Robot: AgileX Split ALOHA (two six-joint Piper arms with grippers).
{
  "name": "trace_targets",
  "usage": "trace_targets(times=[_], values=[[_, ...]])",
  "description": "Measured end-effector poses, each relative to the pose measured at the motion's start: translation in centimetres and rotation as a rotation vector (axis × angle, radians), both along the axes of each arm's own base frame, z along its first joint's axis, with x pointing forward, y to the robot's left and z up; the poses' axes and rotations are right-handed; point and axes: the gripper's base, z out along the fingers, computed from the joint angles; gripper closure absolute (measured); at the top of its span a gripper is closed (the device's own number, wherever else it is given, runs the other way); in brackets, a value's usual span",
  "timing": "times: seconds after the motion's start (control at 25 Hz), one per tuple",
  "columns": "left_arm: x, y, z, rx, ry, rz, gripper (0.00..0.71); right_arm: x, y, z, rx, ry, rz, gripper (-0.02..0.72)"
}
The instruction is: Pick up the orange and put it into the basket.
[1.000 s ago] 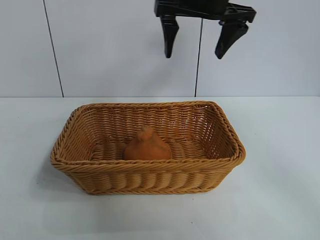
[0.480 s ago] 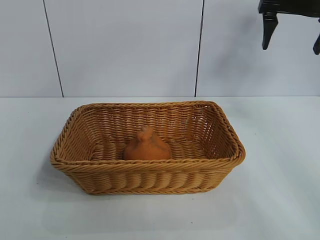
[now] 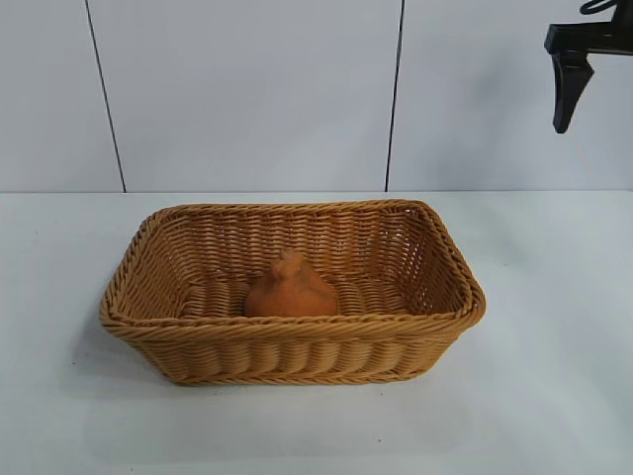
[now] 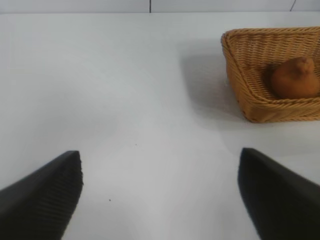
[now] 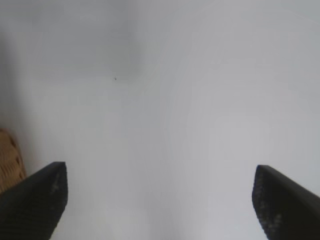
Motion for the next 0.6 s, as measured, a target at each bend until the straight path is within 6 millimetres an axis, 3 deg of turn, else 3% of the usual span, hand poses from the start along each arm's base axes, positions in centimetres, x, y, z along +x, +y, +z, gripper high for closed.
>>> trace_targets(times=[0.28, 0.6], values=[[0.0, 0.0, 0.0, 0.0, 0.0, 0.0, 0.107, -10.7, -0.3, -0.8, 0.003, -0.02, 0.046, 0.01], [0.0, 0.0, 0.0, 0.0, 0.0, 0.0, 0.107, -18.5, -0.5, -4.2, 0.005, -0.241, 0.067, 0.01]])
